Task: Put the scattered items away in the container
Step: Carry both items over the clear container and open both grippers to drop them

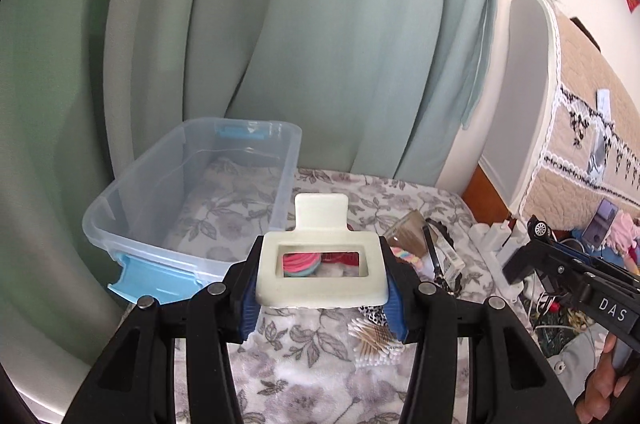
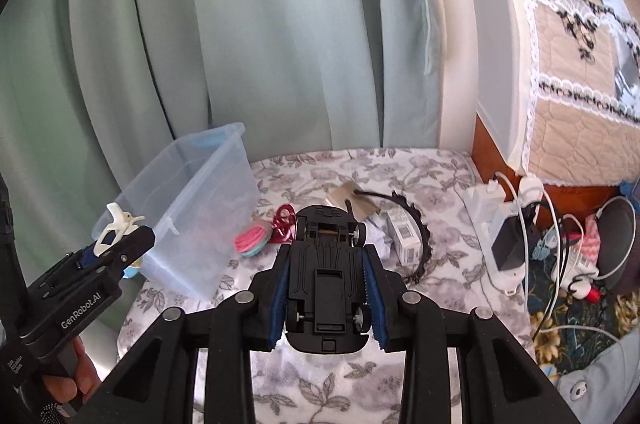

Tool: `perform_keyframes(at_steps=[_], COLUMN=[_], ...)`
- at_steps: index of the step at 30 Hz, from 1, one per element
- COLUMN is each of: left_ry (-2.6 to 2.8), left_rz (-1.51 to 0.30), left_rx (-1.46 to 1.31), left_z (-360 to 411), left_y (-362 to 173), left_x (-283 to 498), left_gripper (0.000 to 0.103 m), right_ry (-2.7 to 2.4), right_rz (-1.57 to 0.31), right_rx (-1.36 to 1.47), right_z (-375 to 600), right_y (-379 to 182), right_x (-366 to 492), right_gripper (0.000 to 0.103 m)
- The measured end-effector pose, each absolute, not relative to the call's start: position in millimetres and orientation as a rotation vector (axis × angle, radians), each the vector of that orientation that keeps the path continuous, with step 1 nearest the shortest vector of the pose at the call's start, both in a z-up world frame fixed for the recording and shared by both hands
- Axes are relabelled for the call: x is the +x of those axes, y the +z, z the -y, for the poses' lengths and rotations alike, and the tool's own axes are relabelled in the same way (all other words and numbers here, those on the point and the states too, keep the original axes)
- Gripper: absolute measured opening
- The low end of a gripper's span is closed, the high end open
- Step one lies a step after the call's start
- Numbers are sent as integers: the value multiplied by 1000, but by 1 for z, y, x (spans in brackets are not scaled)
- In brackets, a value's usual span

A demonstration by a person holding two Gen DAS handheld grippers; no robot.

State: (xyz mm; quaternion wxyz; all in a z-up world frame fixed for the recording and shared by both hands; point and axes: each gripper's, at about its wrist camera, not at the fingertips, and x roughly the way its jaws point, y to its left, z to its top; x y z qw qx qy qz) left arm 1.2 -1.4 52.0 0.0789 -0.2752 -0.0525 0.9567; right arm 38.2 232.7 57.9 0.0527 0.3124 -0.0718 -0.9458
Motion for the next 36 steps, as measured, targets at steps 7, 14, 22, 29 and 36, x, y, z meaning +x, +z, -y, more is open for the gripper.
perform_keyframes(at_steps=[7,14,22,29,36], left_ry=[2935,2984,3008,3004,2974], left_rz=[268,345,429,483,470], left_rx=[-759,-745,-788,-839,-875], left_z=[47,89,127,150,158], left_y=[75,79,60,38,24], left_x=[-1,-11,-29,-52,-78], left_gripper=[52,52,52,52,52], right_ry=[-2829,-2801,-2703,-2614,-2552], right_rz=[134,107,28,-35,-50], right_rx=[795,724,797,865,900], right_z=[-202,-166,-110,-65,-29], right_y=[115,136,116,94,78], right_x=[29,4,-21,-51,-77], right_gripper=[36,36,36,36,36])
